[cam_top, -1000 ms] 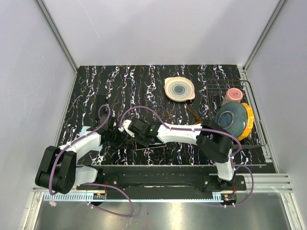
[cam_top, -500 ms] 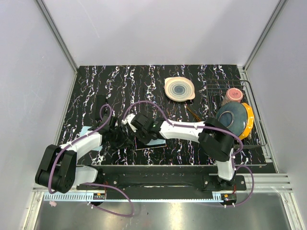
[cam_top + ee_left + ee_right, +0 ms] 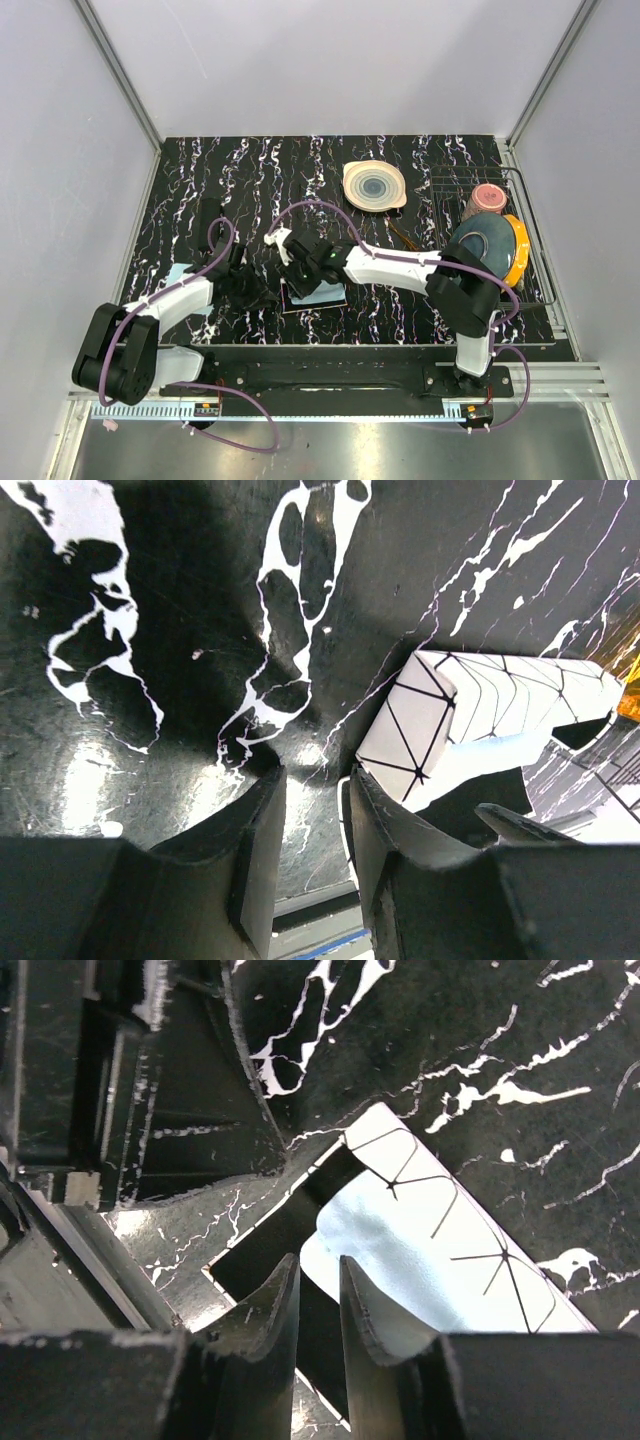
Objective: Organize the sunglasses
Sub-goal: Smooth out the folded cleaning cloth near the sunglasses case.
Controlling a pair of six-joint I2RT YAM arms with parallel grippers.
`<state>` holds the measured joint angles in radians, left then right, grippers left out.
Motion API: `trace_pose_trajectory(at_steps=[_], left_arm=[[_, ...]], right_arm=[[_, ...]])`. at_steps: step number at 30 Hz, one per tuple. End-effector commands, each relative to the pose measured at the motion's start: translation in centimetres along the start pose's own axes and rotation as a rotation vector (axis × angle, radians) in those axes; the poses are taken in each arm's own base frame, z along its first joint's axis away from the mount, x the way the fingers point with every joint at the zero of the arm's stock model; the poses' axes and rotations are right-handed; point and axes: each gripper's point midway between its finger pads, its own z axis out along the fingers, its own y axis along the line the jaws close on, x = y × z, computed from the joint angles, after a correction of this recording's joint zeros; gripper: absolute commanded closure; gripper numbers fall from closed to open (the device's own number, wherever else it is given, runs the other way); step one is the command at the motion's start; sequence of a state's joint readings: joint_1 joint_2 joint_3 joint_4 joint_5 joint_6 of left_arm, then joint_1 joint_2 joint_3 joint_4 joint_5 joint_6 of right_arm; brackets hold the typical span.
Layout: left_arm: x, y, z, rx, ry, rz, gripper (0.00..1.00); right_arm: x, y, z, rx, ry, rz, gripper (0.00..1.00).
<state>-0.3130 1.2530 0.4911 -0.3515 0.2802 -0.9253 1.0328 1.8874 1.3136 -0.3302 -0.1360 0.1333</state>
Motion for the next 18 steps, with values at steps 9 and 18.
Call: trace_pose_trajectory(at_steps=[9,18], left_arm=[[-1.4,1.1,0.2,-0.065,-0.088,0.008,0.64],[-1.0,0.9,1.3,-0.066,-0.054,-0.005,0.64]], right_arm=[[-1.8,-1.9,-0.4,0.083,-0.097,0.109,0.96],[-1.8,-3.0,2.3,0.114,-0.139,0.111,1.0]])
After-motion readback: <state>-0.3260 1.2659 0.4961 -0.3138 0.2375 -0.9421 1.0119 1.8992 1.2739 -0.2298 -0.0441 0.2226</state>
